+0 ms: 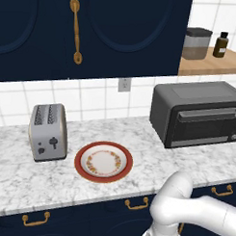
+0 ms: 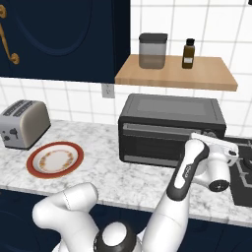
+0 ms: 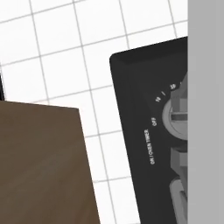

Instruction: Pick up the kebab skewer and baguette bread, and place them inside the toaster oven. Close the toaster oven door and start by setting the timer.

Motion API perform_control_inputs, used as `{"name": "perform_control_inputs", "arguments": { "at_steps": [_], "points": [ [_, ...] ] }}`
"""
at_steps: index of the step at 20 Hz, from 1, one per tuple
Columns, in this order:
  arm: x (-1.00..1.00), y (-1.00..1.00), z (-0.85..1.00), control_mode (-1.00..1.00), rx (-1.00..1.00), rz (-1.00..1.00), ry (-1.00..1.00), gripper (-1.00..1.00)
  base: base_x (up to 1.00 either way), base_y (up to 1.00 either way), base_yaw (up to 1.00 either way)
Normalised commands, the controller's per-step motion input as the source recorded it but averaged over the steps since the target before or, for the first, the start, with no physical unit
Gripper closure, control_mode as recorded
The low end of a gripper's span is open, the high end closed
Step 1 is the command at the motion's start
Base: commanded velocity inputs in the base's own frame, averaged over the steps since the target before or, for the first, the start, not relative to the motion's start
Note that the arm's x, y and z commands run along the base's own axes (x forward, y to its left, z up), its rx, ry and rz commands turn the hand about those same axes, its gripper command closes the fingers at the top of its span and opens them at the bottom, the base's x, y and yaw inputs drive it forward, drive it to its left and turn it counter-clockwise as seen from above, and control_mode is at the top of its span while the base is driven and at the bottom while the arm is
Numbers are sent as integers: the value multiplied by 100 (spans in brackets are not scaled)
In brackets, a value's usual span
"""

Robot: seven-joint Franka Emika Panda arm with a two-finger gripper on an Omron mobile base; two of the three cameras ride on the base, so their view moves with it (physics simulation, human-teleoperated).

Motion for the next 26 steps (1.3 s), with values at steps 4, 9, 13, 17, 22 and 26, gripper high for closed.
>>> {"name": "perform_control_inputs", "arguments": {
  "at_steps": [4,9,13,17,22,26],
  "points": [
    [3,2,-24,-100,36,-18,-1,100,0,0,0],
    [1,17,-34,-100,38,-28,-3,100,0,0,0],
    [13,8,-35,-100,26,-28,-7,100,0,0,0],
    [8,0,-34,-100,25,-12,0,100,0,0,0],
    [0,1,-39,-100,31,-3,-2,100,0,0,0],
    [-17,0,-58,-100,30,0,-2,100,0,0,0]
  ]
}}
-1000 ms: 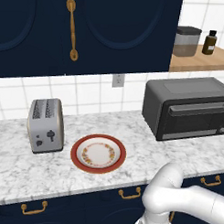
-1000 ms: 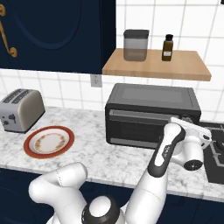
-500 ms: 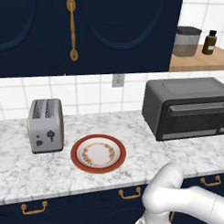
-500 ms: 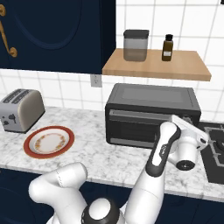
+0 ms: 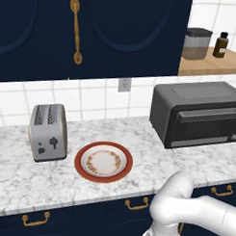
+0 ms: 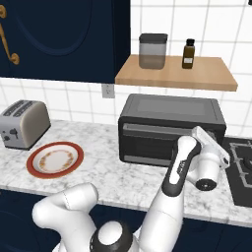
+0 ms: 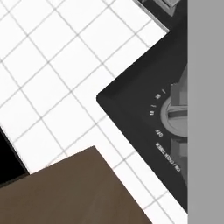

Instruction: Pick up the kebab skewer and baguette bread, and place them inside the toaster oven. Close the toaster oven door and start by setting the timer.

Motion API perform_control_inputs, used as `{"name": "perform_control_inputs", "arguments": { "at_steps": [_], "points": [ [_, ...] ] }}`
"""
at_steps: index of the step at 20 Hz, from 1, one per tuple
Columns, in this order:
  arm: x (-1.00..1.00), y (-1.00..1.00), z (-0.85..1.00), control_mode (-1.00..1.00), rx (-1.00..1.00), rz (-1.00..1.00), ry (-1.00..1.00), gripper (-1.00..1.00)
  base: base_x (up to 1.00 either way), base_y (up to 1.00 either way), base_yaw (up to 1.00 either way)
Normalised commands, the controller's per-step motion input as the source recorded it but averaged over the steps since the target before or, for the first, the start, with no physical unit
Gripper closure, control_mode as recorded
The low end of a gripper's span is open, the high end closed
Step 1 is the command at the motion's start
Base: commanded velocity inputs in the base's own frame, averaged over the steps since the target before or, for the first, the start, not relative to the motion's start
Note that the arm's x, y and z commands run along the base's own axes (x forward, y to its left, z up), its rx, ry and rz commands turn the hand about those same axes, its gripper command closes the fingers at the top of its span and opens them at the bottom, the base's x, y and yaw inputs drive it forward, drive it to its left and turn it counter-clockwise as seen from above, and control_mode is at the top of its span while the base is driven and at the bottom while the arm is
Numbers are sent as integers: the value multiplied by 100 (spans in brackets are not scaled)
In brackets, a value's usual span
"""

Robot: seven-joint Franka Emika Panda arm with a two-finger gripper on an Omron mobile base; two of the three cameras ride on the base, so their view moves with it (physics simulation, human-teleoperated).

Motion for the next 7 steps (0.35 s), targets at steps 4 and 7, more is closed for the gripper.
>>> {"name": "perform_control_inputs", "arguments": {
  "at_steps": [4,7],
  "points": [
    [-27,1,-64,-100,28,0,-2,100,0,0,0],
    [-20,1,-70,-100,28,0,-2,100,0,0,0]
  ]
}}
